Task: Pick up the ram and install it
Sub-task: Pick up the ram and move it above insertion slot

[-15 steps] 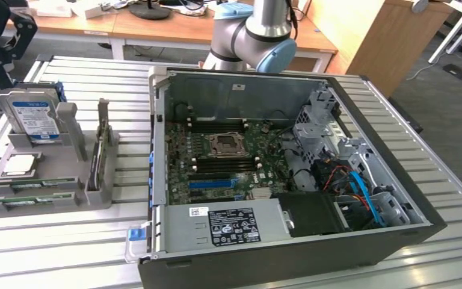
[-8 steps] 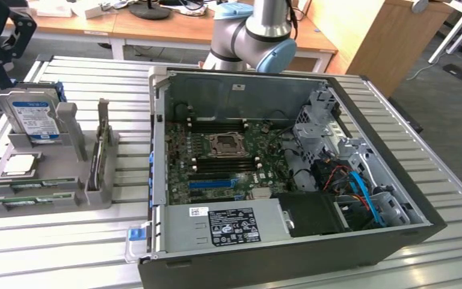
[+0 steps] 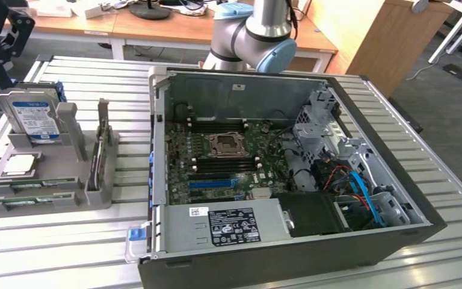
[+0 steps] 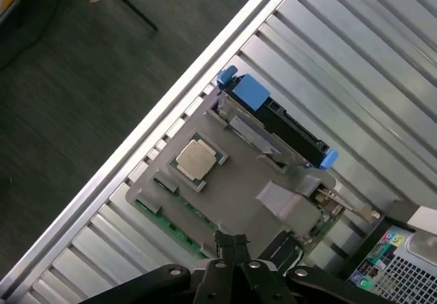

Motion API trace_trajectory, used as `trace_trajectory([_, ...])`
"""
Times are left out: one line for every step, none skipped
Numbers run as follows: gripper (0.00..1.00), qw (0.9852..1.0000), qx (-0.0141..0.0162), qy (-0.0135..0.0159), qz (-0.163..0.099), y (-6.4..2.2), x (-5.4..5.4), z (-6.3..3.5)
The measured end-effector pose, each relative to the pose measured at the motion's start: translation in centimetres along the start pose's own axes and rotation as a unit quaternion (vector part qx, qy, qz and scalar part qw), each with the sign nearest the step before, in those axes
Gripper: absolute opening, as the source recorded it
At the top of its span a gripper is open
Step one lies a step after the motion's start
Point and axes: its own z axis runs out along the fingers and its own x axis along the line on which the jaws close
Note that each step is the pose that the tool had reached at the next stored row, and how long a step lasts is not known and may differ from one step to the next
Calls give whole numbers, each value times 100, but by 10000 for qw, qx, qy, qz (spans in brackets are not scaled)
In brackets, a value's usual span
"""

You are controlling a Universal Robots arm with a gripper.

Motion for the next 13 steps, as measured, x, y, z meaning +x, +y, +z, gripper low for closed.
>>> trace_trajectory([11, 10000, -2, 4, -93, 0, 0, 0])
trace_trajectory([11, 9998, -5, 9, -187, 0, 0, 0])
trace_trajectory([11, 9996, -7, 13, -277, 0, 0, 0])
trace_trajectory([11, 9993, -9, 17, -367, 0, 0, 1])
trace_trajectory([11, 9990, -11, 21, -457, 0, 0, 1])
trace_trajectory([11, 9985, -13, 25, -549, 0, 0, 1])
trace_trajectory([11, 9980, -15, 29, -636, 0, 0, 2])
trace_trajectory([11, 9974, -17, 33, -726, 0, 0, 2])
trace_trajectory([11, 9967, -19, 37, -815, 0, 0, 2])
trace_trajectory([11, 9958, -22, 42, -916, 0, 0, 2])
trace_trajectory([11, 9949, -24, 46, -1005, 0, 0, 2])
trace_trajectory([11, 9940, -26, 49, -1094, 0, 0, 3])
trace_trajectory([11, 9930, -28, 54, -1184, 0, 0, 3])
